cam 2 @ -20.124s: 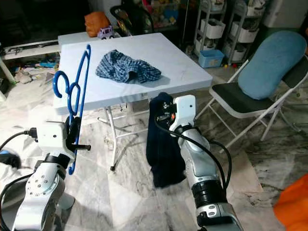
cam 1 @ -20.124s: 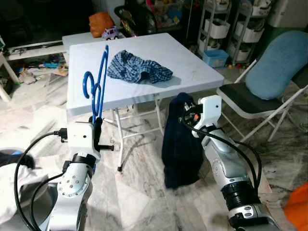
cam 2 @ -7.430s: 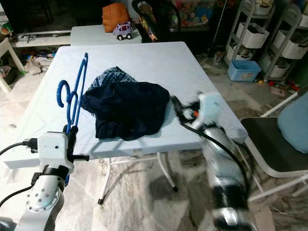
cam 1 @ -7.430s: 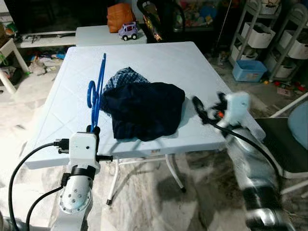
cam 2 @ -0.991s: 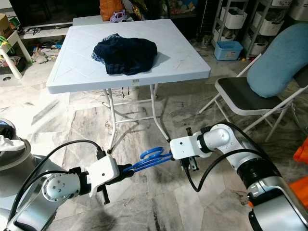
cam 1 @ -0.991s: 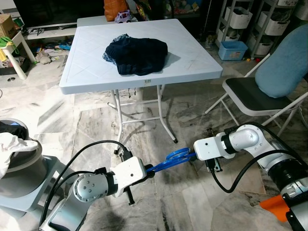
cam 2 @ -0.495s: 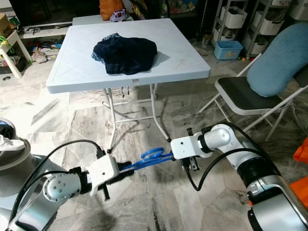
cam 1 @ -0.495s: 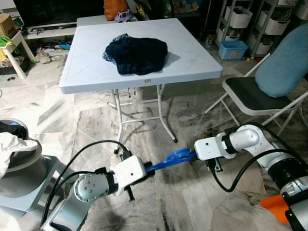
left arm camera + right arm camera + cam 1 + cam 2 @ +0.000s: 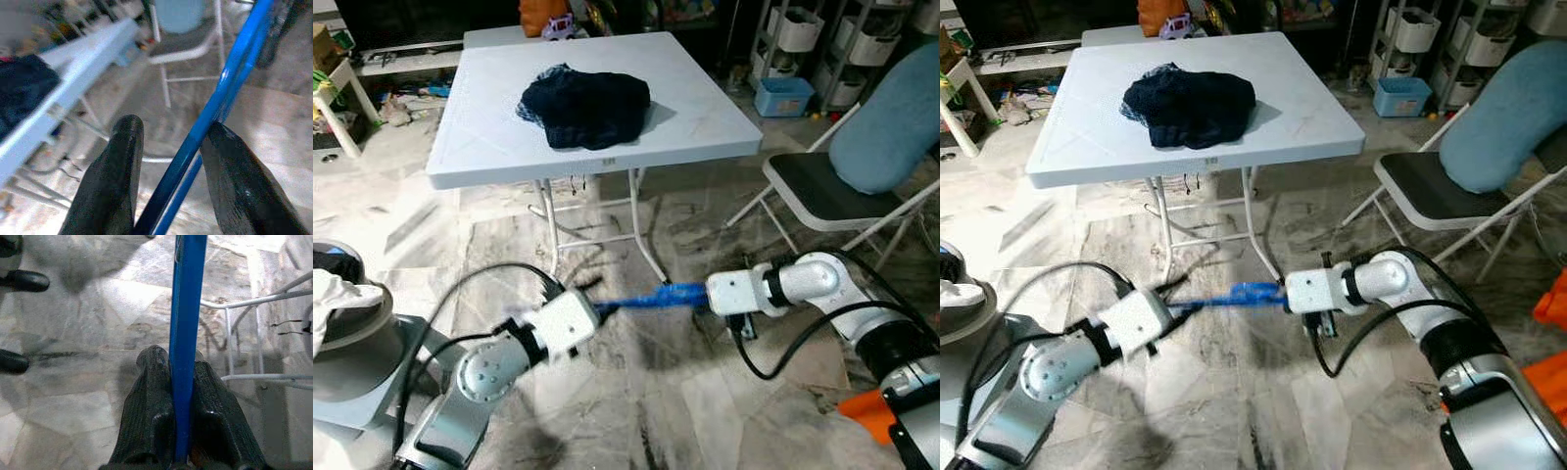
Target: Hang hanger
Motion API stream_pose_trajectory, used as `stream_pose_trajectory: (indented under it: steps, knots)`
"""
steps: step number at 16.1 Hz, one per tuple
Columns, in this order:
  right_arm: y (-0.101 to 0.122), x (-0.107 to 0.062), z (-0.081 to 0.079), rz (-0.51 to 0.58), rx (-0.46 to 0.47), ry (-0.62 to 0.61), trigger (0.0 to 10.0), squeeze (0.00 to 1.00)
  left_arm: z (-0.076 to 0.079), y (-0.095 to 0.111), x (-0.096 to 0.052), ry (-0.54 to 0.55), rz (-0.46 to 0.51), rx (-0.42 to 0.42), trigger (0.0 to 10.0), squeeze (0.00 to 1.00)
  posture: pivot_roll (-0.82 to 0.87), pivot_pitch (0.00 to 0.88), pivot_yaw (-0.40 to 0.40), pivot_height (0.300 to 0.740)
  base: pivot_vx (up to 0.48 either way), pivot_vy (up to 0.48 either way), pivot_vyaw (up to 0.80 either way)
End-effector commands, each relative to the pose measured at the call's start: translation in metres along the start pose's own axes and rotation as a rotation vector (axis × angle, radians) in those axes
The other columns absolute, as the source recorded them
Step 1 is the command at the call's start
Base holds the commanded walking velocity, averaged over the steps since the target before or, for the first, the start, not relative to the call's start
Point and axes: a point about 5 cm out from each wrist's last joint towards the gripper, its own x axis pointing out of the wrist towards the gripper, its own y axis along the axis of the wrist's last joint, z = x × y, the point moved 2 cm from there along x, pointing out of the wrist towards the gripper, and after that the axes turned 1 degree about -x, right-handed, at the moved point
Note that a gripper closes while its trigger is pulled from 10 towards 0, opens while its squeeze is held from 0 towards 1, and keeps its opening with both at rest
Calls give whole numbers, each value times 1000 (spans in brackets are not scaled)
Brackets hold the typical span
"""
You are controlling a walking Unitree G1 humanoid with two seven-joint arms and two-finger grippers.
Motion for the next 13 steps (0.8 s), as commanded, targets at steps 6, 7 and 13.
stream_pose_trajectory:
  steps: [6,7,13]
  knots:
    - [-11,6,-9,-73,23,23,0,0,-19,9,-4,136,62,26,10000,1000,-2,100,-15,740,0,0,0]
    - [-12,6,-8,-88,16,7,0,0,-17,9,-3,124,65,9,10000,1000,-2,101,-16,740,0,0,0]
    - [1,2,31,-74,-65,-271,0,0,7,-5,-3,-34,-11,-96,10000,1000,-5,107,-16,740,0,0,0]
